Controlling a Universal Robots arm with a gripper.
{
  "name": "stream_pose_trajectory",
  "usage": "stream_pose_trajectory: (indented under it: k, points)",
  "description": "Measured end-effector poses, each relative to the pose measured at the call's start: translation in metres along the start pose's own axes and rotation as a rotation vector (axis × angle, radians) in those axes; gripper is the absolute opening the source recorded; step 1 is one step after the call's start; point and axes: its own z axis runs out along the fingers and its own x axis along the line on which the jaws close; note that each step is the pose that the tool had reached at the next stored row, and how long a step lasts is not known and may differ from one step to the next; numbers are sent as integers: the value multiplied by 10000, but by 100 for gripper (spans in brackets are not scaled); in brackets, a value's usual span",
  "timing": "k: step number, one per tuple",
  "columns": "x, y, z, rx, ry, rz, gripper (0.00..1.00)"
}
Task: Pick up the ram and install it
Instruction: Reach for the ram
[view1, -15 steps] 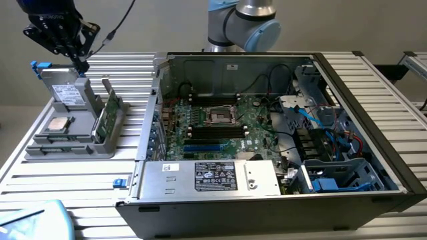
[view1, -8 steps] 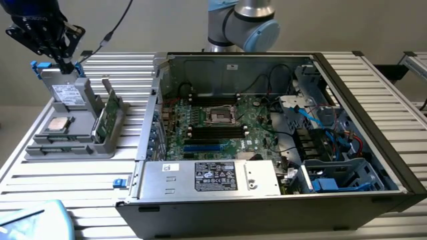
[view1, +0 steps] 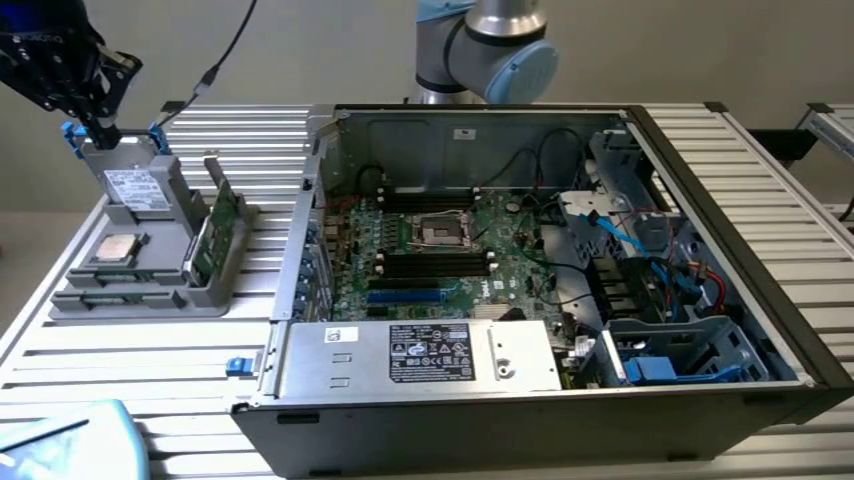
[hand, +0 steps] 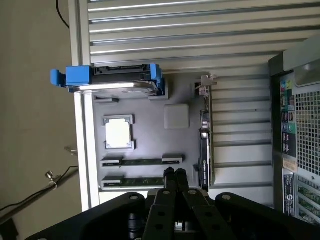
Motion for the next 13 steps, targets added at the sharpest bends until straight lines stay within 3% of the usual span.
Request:
stream_pose_trajectory:
  k: [9, 13]
  points:
    - [236, -54, 24, 6, 15, -95, 11]
    - [239, -55, 25, 5, 14, -96, 11]
